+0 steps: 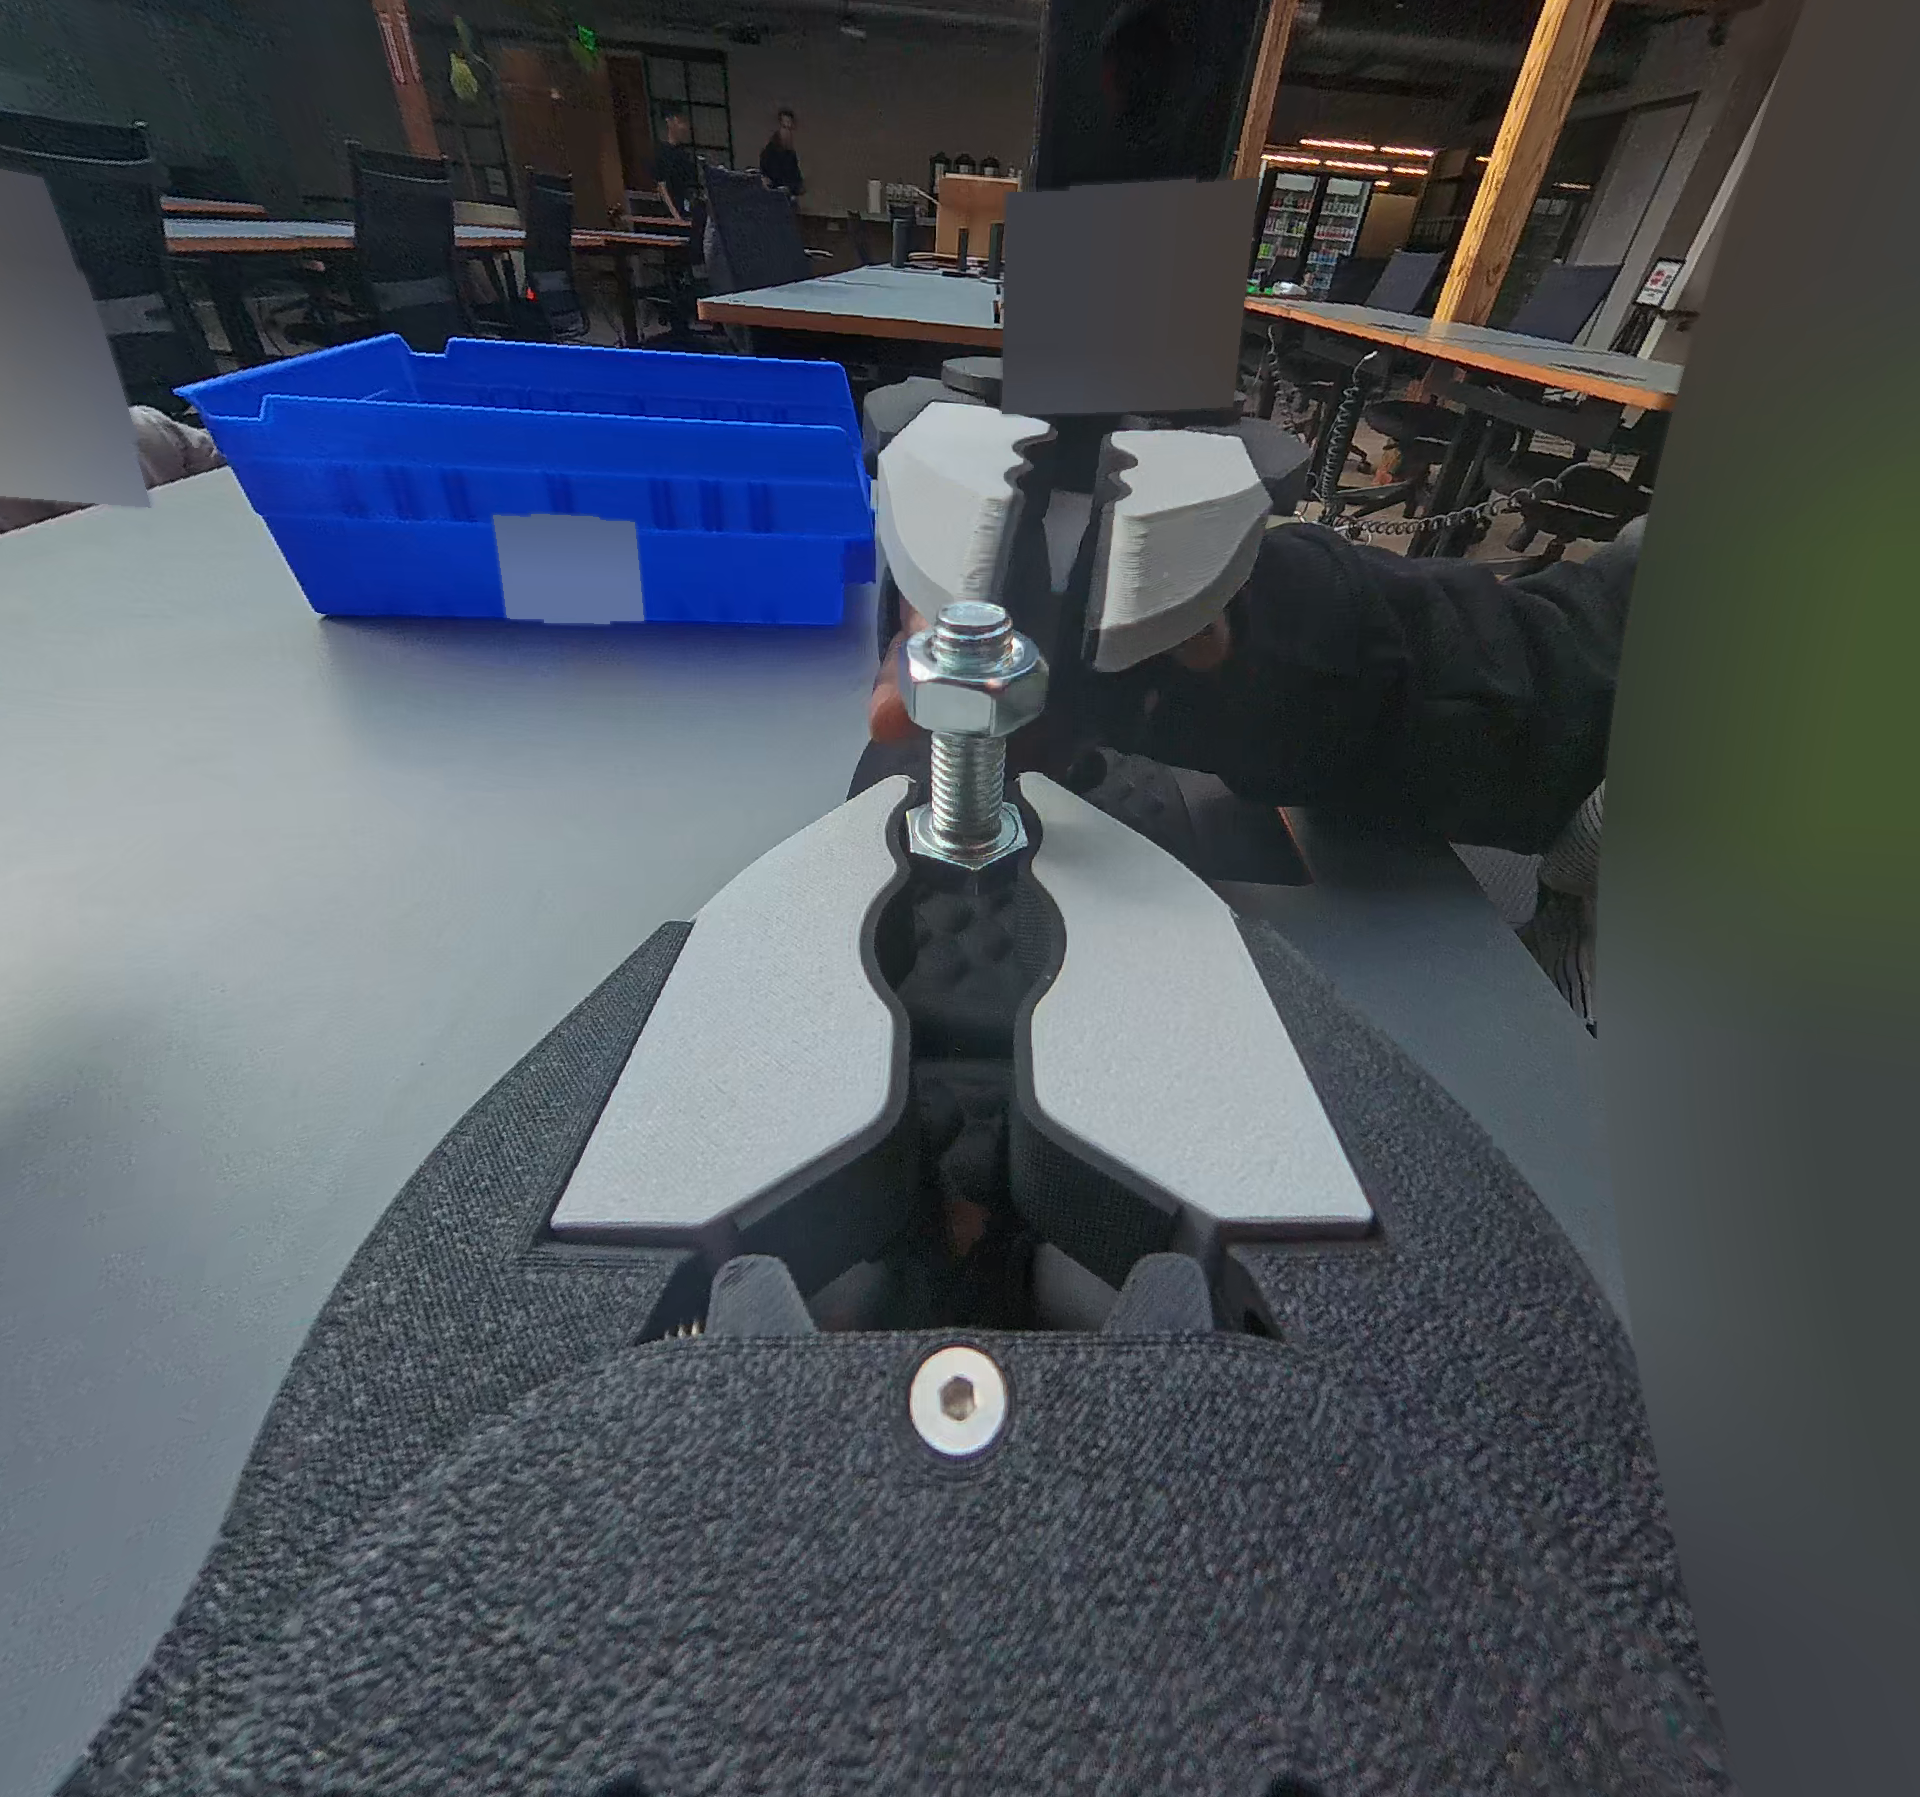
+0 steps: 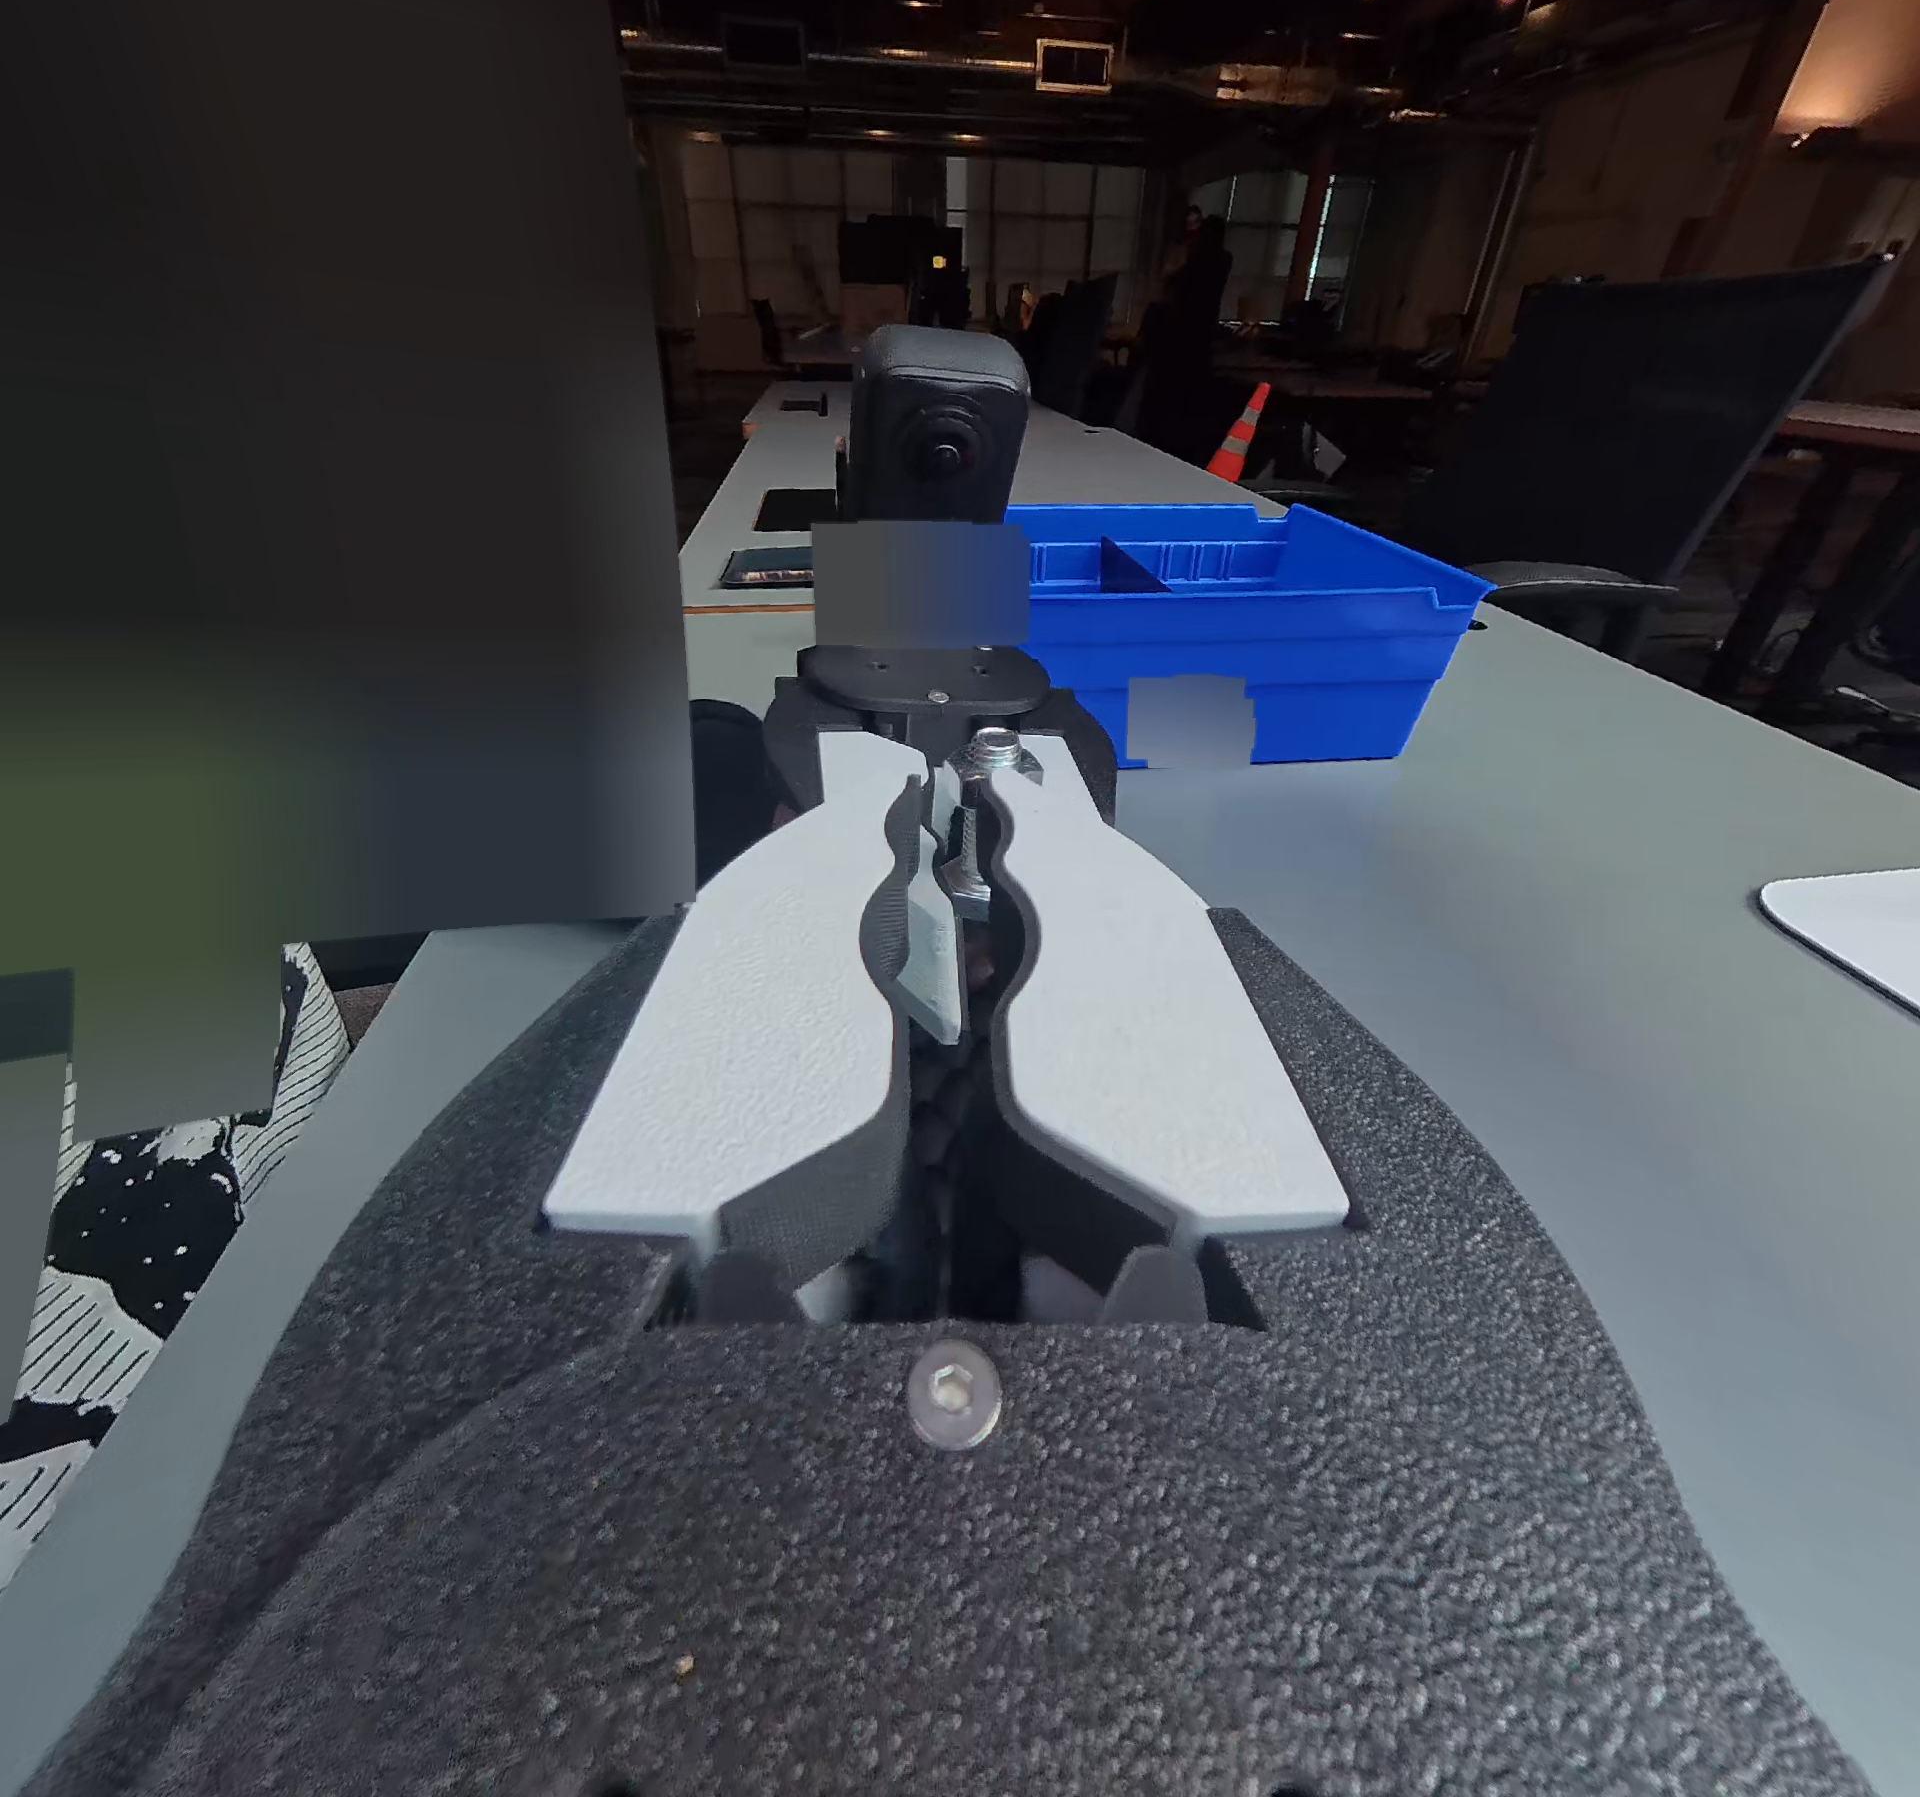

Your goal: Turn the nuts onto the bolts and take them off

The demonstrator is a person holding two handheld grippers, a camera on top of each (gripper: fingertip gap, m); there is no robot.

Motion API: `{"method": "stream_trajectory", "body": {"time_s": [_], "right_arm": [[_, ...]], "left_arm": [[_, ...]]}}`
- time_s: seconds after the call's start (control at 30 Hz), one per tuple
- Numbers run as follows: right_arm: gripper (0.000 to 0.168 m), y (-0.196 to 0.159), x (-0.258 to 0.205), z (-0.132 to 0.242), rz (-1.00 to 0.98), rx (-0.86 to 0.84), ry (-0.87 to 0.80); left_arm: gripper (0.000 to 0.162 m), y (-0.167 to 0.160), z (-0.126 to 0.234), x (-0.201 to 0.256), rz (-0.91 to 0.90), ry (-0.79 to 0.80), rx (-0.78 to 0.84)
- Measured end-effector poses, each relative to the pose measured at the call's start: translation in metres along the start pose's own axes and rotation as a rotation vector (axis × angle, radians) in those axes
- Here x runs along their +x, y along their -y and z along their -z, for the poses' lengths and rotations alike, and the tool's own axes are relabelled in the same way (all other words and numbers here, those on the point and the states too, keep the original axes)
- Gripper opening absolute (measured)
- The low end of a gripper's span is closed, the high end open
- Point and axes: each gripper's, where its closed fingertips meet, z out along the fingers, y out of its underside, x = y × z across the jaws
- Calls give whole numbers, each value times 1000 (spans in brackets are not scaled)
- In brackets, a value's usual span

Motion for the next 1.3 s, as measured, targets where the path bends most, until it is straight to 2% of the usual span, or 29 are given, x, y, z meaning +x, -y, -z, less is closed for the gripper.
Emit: {"method": "stream_trajectory", "body": {"time_s": [0.07,0.23,0.3,0.43,0.57,0.77,0.87,1.17,1.3], "right_arm": [[4,2,-3,2,5,6,12],[4,1,-1,4,20,-10,4],[14,2,3,4,17,3,-13],[48,2,8,-4,-6,8,-8],[56,-2,3,-19,-7,-13,52],[57,-10,-8,-34,5,-64,122],[52,-9,-10,-33,13,-55,123],[41,-7,-3,-17,0,-35,49],[30,-6,1,-10,11,-31,9]], "left_arm": [[14,0,0,0,-1,-1,-3],[14,0,0,0,-1,-1,-3],[14,0,0,0,-2,-2,-3],[14,-1,0,0,-4,-3,-5],[14,-1,0,1,-6,-4,-8],[14,-1,0,0,-3,-5,-10],[14,-1,0,0,0,-3,-7],[14,-1,0,0,0,-2,-5],[14,-1,0,0,-4,-2,-7]]}}
